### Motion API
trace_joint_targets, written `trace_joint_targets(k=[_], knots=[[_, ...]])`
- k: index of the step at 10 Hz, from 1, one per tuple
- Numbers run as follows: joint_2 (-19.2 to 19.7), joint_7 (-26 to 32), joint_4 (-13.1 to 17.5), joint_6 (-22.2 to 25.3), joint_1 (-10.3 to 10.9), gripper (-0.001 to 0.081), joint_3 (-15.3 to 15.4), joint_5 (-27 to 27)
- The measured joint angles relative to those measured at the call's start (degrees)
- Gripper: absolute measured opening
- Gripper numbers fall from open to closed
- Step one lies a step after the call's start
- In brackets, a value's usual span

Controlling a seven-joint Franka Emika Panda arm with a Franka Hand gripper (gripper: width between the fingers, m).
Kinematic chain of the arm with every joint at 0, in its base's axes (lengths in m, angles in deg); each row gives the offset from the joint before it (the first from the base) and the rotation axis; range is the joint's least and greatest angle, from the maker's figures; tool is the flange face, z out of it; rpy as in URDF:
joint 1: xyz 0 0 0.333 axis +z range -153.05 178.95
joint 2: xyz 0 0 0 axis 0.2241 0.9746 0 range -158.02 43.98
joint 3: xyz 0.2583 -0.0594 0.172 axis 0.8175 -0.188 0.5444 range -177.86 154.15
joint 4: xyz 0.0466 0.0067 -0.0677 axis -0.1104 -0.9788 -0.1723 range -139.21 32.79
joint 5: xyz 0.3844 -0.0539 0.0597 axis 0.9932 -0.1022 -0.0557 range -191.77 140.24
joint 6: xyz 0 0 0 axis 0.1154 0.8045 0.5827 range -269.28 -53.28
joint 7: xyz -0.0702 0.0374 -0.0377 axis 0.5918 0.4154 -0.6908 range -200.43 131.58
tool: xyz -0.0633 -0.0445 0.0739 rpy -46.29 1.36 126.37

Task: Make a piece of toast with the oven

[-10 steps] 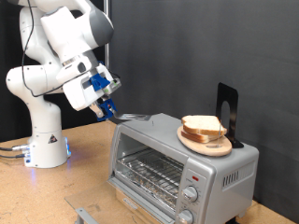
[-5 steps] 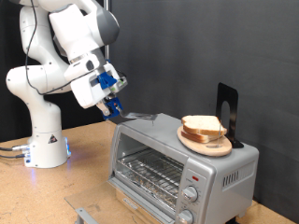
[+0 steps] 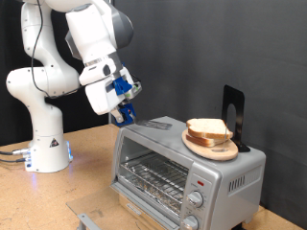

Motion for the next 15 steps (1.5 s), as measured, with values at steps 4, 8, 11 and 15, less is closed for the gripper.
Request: trace_joint_targets(k=[4,8,11,15], knots=[[3.1,-2.9,2.6,-0.1,0.0,0.0400,2.3,-1.3],[4.3,-3.3,3.4,-0.7,0.1,0.0400,4.1,-1.5],[4.4,-3.5,3.4,-0.9,0.1,0.0400,4.8,-1.5],[4.5,-3.9,3.4,-1.0,0.1,0.0400,5.2,-1.5]])
